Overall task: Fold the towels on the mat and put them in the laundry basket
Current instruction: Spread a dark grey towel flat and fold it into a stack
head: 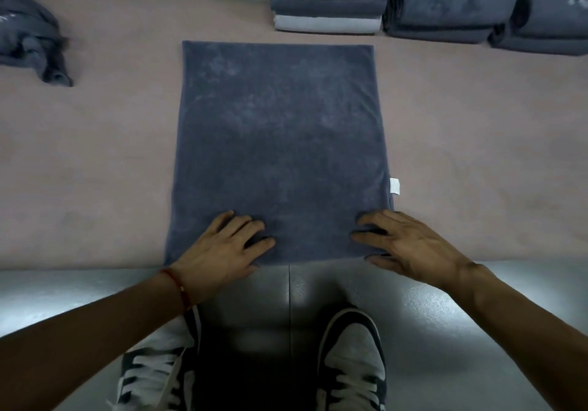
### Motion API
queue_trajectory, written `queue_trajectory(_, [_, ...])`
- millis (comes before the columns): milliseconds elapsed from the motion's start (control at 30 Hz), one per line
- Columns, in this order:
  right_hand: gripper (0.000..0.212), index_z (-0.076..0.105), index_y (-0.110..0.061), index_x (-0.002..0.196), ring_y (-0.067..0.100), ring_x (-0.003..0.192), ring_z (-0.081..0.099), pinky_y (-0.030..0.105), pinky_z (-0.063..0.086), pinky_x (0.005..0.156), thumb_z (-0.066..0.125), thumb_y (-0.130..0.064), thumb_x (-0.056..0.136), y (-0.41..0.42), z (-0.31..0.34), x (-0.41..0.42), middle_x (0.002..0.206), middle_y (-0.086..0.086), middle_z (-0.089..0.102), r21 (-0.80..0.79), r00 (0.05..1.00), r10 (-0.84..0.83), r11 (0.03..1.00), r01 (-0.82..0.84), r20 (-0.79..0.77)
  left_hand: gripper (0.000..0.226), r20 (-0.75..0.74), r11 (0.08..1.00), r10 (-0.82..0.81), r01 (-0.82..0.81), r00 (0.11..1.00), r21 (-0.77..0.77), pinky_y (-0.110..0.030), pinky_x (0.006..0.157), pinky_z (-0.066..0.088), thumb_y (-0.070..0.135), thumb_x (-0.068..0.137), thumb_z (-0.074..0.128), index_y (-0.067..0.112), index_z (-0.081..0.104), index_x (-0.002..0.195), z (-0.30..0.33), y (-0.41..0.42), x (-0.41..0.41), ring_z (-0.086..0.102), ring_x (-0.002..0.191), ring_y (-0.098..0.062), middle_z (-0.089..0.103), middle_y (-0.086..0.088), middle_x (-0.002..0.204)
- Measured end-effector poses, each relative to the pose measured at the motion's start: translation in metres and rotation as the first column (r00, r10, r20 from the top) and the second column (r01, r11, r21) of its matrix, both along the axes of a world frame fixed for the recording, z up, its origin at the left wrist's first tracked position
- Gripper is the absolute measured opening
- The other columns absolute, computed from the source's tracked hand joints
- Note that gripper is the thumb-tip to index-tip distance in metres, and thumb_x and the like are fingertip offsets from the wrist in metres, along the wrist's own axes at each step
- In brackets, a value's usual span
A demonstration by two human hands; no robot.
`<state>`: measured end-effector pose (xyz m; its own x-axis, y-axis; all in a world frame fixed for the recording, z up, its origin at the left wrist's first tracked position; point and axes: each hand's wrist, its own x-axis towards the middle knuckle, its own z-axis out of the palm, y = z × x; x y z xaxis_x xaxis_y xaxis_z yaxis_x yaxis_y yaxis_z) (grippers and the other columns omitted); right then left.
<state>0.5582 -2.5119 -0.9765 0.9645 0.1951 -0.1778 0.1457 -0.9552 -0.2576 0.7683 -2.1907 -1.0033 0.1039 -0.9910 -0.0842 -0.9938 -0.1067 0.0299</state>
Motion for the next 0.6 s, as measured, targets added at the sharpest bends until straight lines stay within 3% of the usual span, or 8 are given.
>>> queue_trajectory(167, [0.024, 0.069, -0.014, 0.109, 0.023, 0.109, 0.061, 0.037, 0.056, 0.088, 0.067, -0.027, 0.089, 0.003, 0.001, 0.000, 0.121, 0.005, 0.063, -0.071, 0.995, 0.035, 0.997, -0.029, 0.093, 0.046, 0.021, 0.997, 0.031, -0.029, 0.999, -0.072, -0.054, 0.099, 0.050, 0.036, 0.085, 0.045, 0.018, 0.073, 0.117, 0.009, -0.002, -0.010, 0.065, 0.107, -0.032, 0.068, -0.012, 0.115])
queue_trajectory(233, [0.014, 0.065, -0.017, 0.095, 0.021, 0.090, 0.063, 0.034, 0.055, 0.076, 0.063, -0.027, 0.086, 0.007, 0.005, 0.005, 0.099, 0.000, 0.066, 0.042, 0.986, -0.125, 0.992, 0.121, 0.111, 0.047, -0.012, 0.996, 0.063, -0.063, 0.998, -0.055, -0.053, 0.101, 0.048, 0.038, 0.082, 0.051, 0.018, 0.070, 0.120, 0.009, -0.002, -0.012, 0.060, 0.111, -0.030, 0.065, -0.010, 0.119])
queue_trajectory(367, [0.009, 0.063, -0.022, 0.096, 0.018, 0.064, 0.060, 0.030, 0.049, 0.064, 0.064, -0.025, 0.087, 0.004, 0.017, 0.022, 0.075, -0.007, 0.063, 0.243, 0.856, -0.511, 0.843, 0.479, 0.085, 0.046, -0.131, 0.971, 0.214, -0.225, 0.968, -0.077, -0.046, 0.095, 0.047, 0.035, 0.081, 0.057, 0.017, 0.063, 0.123, 0.009, -0.003, -0.014, 0.057, 0.110, -0.026, 0.060, -0.005, 0.121])
queue_trajectory(433, [0.010, 0.064, -0.020, 0.099, 0.014, 0.063, 0.058, 0.024, 0.044, 0.064, 0.068, -0.018, 0.091, -0.001, 0.020, 0.032, 0.075, -0.009, 0.062, 0.290, 0.810, -0.580, 0.793, 0.536, 0.090, 0.041, -0.192, 0.938, 0.309, -0.332, 0.931, -0.100, -0.042, 0.081, 0.050, 0.030, 0.081, 0.053, 0.014, 0.064, 0.117, 0.011, -0.003, -0.008, 0.060, 0.099, -0.027, 0.062, -0.005, 0.110])
queue_trajectory(533, [0.009, 0.065, -0.022, 0.101, -0.001, 0.067, 0.060, 0.006, 0.041, 0.063, 0.067, -0.028, 0.096, -0.015, 0.022, 0.045, 0.081, -0.013, 0.067, 0.402, 0.760, -0.649, 0.702, 0.587, 0.024, 0.033, -0.244, 0.890, 0.420, -0.450, 0.874, -0.080, -0.038, 0.068, 0.052, 0.034, 0.084, 0.050, 0.014, 0.069, 0.103, 0.022, 0.004, 0.011, 0.064, 0.083, -0.031, 0.067, -0.006, 0.094])
queue_trajectory(600, [0.010, 0.068, -0.025, 0.092, -0.001, 0.071, 0.061, 0.016, 0.050, 0.067, 0.067, -0.035, 0.095, -0.028, 0.020, 0.050, 0.078, -0.014, 0.069, 0.506, 0.712, -0.700, 0.596, 0.624, -0.053, 0.032, -0.310, 0.853, 0.486, -0.521, 0.817, -0.037, -0.035, 0.062, 0.051, 0.042, 0.085, 0.048, 0.020, 0.067, 0.097, 0.034, 0.014, 0.029, 0.067, 0.077, -0.031, 0.070, -0.005, 0.087])
